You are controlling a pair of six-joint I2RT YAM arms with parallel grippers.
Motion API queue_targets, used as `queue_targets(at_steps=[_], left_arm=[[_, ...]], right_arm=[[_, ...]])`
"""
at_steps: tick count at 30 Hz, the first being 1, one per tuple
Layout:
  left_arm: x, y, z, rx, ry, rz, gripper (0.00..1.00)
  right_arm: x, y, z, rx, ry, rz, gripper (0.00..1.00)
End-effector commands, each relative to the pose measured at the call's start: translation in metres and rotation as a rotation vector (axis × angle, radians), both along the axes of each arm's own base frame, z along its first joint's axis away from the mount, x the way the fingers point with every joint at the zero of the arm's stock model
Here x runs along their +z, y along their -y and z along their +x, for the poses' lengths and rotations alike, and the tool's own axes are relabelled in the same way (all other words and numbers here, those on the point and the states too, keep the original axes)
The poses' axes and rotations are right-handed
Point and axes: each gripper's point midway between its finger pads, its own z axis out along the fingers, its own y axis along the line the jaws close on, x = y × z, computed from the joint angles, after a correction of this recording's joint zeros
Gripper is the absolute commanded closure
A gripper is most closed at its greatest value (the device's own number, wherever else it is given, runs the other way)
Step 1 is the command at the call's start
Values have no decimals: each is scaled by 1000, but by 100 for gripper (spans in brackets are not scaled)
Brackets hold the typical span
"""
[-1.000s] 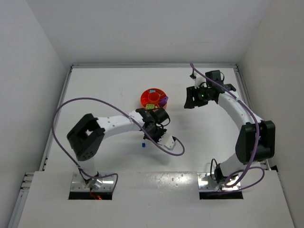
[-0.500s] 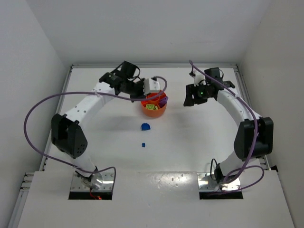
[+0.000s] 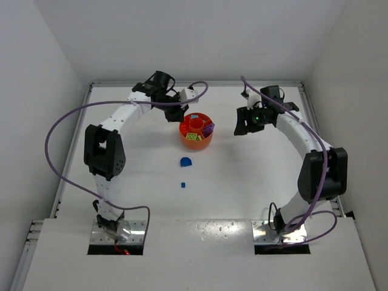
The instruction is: Sort the legos into containers by color
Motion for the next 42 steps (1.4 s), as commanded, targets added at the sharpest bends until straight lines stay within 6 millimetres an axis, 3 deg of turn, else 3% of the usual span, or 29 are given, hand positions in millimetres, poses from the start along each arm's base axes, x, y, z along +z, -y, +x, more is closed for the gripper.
queue_targets(at_steps=[1,6,15,17,20,21,25,31,32,35,36,37,38,39,41,42], left_arm=[[20,9,6,-16,21,-58,90],[3,11,12,-15,-9,-48,88],[-7,23,11,-32,-17,-26,83],[-12,23,12,-32,-27,-22,75],[-9,24,13,-32,-18,-26,57],[-9,24,13,-32,-18,-26,55],[-8,21,11,-19,-20,-20,53],[19,20,1,-13,25,-58,52],[21,13,-4,-4,18,-56,57],[19,5,-30,-58,7,-39,58],[0,-1,-51,-71,-55,-22,58],[10,-6,-64,-81,-30,-24,58],[7,-8,-74,-85,-28,-13,58],[-11,-15,-93,-84,-75,4,58],[-4,-16,-110,-69,-63,-18,58],[-21,-18,-127,-68,-110,-7,58]], right_arm=[[16,-5,12,20,47,18,44],[16,-5,12,20,47,18,44],[16,-5,12,20,47,18,44],[16,-5,12,20,47,18,44],[16,-5,12,20,47,18,44],[16,-5,12,20,47,18,44],[16,-5,12,20,47,18,44],[16,-10,10,34,45,26,44],[16,-10,10,34,45,26,44],[16,-10,10,34,45,26,44],[18,-10,7,34,48,26,44],[14,-6,7,25,46,25,44],[19,-6,7,25,58,27,44],[15,-6,6,25,55,27,44],[16,-8,5,30,54,34,44],[16,-8,5,30,54,34,44]])
